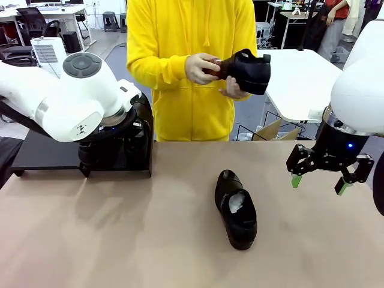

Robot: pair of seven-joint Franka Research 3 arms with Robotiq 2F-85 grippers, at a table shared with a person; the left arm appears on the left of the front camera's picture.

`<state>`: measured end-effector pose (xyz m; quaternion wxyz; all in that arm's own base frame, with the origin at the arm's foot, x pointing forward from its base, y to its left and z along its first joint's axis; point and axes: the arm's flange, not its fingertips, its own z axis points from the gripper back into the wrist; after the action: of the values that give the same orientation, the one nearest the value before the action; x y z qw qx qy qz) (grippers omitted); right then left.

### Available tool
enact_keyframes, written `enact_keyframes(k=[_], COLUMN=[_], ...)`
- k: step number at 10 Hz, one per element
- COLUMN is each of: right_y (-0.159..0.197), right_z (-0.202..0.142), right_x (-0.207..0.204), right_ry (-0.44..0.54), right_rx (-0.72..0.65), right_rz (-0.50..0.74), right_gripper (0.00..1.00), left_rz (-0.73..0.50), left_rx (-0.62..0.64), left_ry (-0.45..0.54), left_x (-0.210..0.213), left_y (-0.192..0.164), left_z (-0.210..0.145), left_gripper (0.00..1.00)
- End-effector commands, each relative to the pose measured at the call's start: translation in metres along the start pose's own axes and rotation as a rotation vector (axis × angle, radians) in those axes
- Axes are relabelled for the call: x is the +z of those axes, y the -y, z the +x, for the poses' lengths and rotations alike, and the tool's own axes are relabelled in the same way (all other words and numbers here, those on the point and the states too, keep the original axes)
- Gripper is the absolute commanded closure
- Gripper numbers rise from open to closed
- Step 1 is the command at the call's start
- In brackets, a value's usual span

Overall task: Organize the shoes by placing them on the stand.
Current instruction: Place the Shoe from the middle of the table onto the Shoes Stand.

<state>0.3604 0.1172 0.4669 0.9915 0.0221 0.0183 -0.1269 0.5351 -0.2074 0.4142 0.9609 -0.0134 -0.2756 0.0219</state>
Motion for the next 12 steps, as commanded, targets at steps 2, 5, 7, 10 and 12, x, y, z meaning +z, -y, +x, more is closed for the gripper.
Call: enact_keyframes(k=[2, 5, 7, 10, 12], right_y=[0.000, 0.000, 0.000, 0.000, 0.000], right_z=[0.001, 0.001, 0.001, 0.001, 0.001], right_x=[0.002, 0.002, 0.002, 0.002, 0.002], right_ry=[-0.007, -0.007, -0.007, -0.007, -0.007], right_rx=[0.002, 0.002, 0.002, 0.002, 0.002], right_rz=[0.012, 0.012, 0.012, 0.012, 0.012], right_gripper=[0.00, 0.00, 0.00, 0.00, 0.00], left_rz=[0.033, 0.045, 0.052, 0.030, 0.004], left_rx=[0.020, 0.036, 0.054, 0.081, 0.147], left_ry=[0.015, 0.026, 0.058, 0.102, 0.119], left_x=[-0.006, -0.004, 0.002, 0.037, 0.074], left_y=[0.003, -0.002, -0.005, -0.010, -0.022], left_z=[0.009, 0.013, 0.015, 0.014, 0.007], left_gripper=[0.95, 0.41, 0.08, 0.08, 0.08])
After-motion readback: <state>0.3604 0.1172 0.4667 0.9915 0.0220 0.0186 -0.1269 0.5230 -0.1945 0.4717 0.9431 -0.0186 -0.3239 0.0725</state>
